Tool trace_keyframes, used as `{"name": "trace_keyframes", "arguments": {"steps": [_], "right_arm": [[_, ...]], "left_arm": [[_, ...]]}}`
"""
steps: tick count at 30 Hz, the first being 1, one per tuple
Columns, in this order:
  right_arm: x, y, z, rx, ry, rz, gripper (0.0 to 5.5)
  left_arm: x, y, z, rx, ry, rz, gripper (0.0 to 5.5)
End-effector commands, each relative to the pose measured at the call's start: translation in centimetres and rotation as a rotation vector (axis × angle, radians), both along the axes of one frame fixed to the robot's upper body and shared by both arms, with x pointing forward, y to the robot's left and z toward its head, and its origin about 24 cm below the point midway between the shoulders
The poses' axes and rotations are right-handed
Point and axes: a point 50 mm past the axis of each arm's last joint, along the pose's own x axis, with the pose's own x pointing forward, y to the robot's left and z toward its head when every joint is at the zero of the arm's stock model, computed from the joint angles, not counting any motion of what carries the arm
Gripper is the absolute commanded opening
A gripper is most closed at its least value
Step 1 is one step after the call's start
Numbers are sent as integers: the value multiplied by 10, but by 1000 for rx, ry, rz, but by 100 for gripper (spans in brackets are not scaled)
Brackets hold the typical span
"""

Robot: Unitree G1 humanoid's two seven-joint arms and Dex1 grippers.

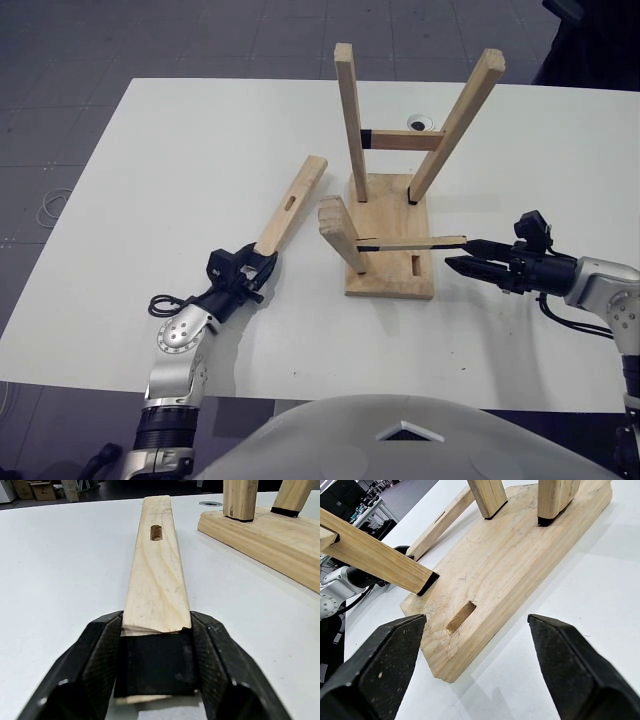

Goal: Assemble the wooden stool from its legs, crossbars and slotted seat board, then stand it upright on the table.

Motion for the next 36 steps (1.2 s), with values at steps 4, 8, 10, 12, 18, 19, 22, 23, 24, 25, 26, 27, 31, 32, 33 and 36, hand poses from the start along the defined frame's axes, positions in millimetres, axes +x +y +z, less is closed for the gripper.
{"name": "trace_keyframes", "arguments": {"steps": [4, 8, 10, 12, 18, 19, 22, 23, 24, 25, 26, 27, 31, 32, 33, 36], "right_arm": [[10, -17, 4, -47, -26, -73, 374], [27, -32, 18, -58, -91, -144, 374], [39, -35, 32, -7, -136, -180, 374], [54, -30, 61, 117, -205, -205, 374], [76, -13, 136, 394, -354, -190, 374], [77, -8, 145, 422, -370, -178, 374], [77, 10, 171, 507, -417, -115, 374], [77, 17, 178, 532, -424, -93, 374], [76, 24, 182, 549, -427, -72, 374], [75, 32, 185, 567, -426, -44, 374], [74, 40, 187, 581, -421, -21, 374], [72, 48, 187, 595, -410, 6, 374], [69, 72, 181, 619, -367, 66, 374], [69, 76, 180, 636, -359, 76, 374], [69, 80, 179, 656, -347, 85, 374], [66, 92, 178, 690, -317, 141, 374]], "left_arm": [[33, 24, 55, -30, -201, 144, 205], [57, 8, 120, -143, -400, 25, 205], [60, 1, 145, -187, -450, -43, 205], [59, -5, 168, -222, -488, -120, 205], [62, -18, 232, -358, -600, -281, 205], [60, -22, 240, -395, -604, -317, 205], [53, -40, 253, -509, -582, -450, 205], [49, -45, 256, -542, -567, -495, 205], [47, -49, 258, -562, -554, -523, 205], [45, -52, 258, -586, -531, -547, 205], [44, -54, 256, -590, -512, -559, 205], [44, -56, 251, -592, -484, -574, 205], [48, -62, 240, -630, -429, -590, 205], [49, -65, 238, -647, -423, -599, 205], [49, -68, 237, -679, -413, -614, 205], [45, -75, 232, -762, -361, -686, 205]]}}
